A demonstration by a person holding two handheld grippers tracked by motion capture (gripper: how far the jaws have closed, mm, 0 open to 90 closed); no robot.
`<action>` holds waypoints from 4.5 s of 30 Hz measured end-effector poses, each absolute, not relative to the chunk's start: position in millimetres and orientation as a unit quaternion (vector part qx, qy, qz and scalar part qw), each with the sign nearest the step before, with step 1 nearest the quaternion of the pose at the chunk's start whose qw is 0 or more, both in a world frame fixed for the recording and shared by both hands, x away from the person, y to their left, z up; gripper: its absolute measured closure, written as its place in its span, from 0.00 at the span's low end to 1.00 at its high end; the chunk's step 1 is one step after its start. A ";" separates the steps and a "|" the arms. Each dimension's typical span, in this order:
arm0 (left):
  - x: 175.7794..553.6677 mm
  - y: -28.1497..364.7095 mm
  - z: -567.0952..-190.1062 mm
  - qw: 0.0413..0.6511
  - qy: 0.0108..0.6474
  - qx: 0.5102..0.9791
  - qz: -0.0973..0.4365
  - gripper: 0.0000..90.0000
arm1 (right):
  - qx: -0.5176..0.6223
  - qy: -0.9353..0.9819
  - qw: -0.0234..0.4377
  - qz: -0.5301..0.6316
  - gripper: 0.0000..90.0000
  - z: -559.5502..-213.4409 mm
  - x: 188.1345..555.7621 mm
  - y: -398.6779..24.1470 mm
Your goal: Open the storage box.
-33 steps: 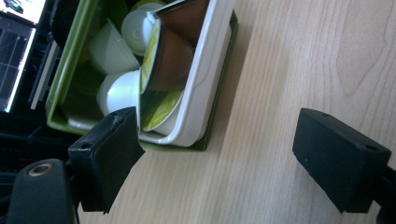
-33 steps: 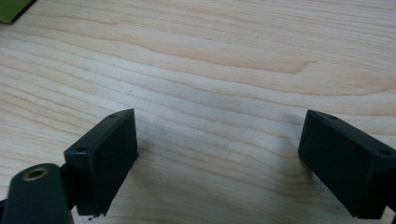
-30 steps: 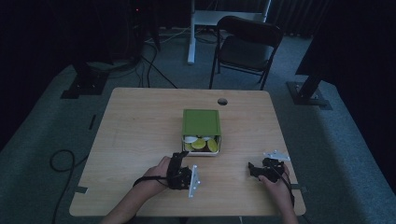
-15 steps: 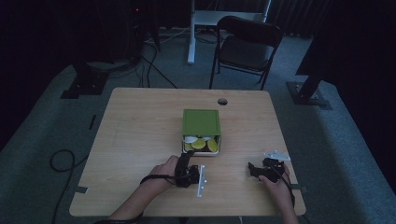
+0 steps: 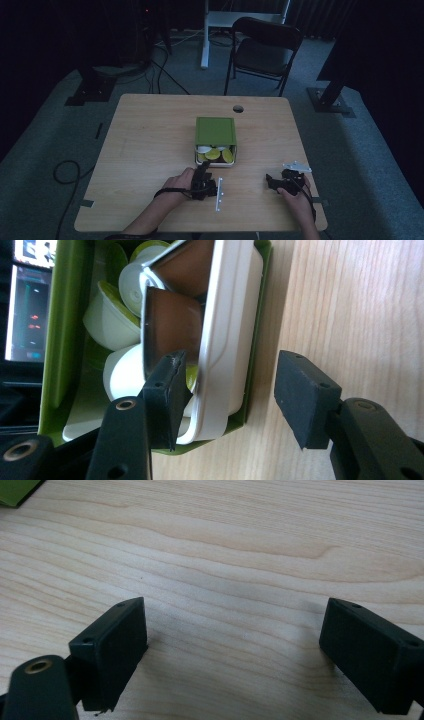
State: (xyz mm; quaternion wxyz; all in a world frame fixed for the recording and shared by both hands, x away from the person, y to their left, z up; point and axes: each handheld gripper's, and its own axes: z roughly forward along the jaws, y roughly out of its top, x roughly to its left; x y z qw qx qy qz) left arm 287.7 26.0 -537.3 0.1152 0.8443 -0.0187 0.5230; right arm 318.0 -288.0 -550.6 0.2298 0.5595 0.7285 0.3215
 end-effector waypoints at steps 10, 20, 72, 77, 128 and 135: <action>290.7 18.6 -548.3 0.090 -0.032 0.827 0.554 0.58 | 0.559 0.729 0.232 0.319 0.13 -550.7 318.0 -287.5; 293.9 17.5 -547.5 0.090 -0.028 0.815 0.572 0.75 | 0.559 0.730 0.233 0.317 0.13 -550.7 318.0 -287.0; 259.1 19.2 -545.9 0.077 -0.072 0.816 0.568 0.80 | 0.558 0.731 0.234 0.316 0.13 -550.8 318.1 -286.8; 253.1 19.7 -546.9 0.078 -0.074 0.815 0.569 0.80 | 0.558 0.731 0.234 0.316 0.13 -550.8 318.1 -286.8; 206.1 20.3 -551.1 0.085 -0.094 0.817 0.562 0.80 | 0.558 0.731 0.234 0.316 0.13 -550.7 318.1 -286.8; 202.6 20.3 -550.0 0.093 -0.099 0.819 0.557 0.79 | 0.558 0.731 0.234 0.316 0.13 -550.8 318.1 -286.8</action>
